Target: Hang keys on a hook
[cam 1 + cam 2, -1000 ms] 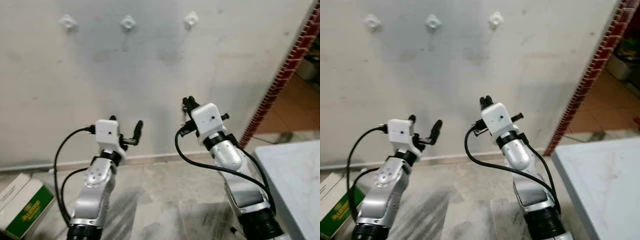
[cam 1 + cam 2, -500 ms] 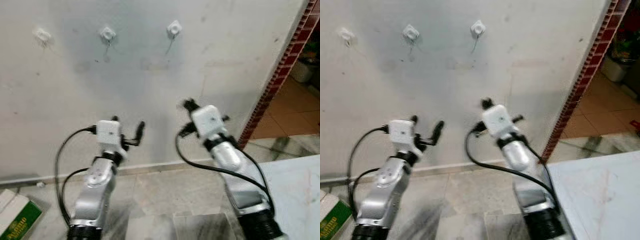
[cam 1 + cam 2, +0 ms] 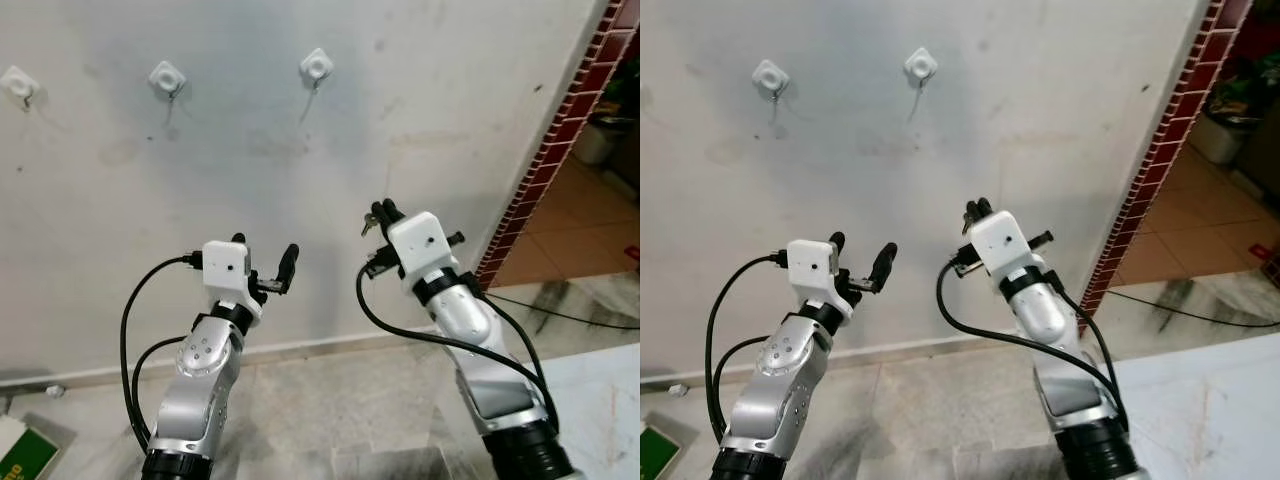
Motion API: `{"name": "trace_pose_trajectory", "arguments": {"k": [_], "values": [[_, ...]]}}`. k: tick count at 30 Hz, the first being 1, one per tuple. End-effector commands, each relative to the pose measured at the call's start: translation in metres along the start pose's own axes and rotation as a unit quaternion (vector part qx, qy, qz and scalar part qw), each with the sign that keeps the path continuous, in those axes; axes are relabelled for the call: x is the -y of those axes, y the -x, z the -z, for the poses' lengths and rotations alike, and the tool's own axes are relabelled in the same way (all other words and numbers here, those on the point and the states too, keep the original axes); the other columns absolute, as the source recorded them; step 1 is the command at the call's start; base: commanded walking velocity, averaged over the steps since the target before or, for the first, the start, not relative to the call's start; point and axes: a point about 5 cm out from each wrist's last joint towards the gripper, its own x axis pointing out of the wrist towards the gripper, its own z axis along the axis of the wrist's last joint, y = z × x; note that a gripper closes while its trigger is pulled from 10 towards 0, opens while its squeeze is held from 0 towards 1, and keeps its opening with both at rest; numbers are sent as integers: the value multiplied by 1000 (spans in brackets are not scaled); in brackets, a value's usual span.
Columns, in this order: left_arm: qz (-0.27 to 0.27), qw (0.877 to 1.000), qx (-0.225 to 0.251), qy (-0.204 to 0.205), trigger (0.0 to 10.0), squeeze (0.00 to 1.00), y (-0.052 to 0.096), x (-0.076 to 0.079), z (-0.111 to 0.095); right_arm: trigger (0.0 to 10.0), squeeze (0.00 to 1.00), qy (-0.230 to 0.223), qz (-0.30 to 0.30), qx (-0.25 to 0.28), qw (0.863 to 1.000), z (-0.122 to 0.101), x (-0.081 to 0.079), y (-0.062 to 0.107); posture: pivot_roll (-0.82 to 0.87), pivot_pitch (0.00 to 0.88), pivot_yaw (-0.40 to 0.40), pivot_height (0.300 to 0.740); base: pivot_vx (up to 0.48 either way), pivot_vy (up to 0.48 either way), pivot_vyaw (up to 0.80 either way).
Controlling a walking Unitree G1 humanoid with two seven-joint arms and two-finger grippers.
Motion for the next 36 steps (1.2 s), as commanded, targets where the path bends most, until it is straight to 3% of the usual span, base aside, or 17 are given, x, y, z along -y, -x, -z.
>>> {"name": "trace_pose_trajectory", "arguments": {"k": [1, 16, 23, 29, 36], "values": [[3, 1000, 6, -3, 10000, 0, 0, 0, -4, 10000, 0, 5, 1, 8, 1000, -4, 3, -1, -24, 39, 32, 740, 386, 0, 0], [-2, 1000, -2, -6, 10000, 0, -1, 0, -2, 10000, 0, 5, -2, 9, 1000, -5, 3, -2, -26, 31, 29, 740, 392, 0, 0], [-22, 1000, 0, -15, 10000, 0, 0, -4, -2, 10000, 0, 5, -2, 7, 1000, -3, 3, -2, -24, 26, 28, 740, 0, 0, 0], [-54, 997, 1, -55, 10000, 0, 6, -12, -2, 10000, 0, 5, -2, 6, 1000, -2, 4, -2, -19, 31, 28, 740, 0, 0, 0], [-68, 995, 2, -74, 10000, 0, 14, -16, -4, 10000, 0, 6, -4, 9, 1000, -3, 3, -2, -16, 33, 25, 740, 0, 0, 704]]}}
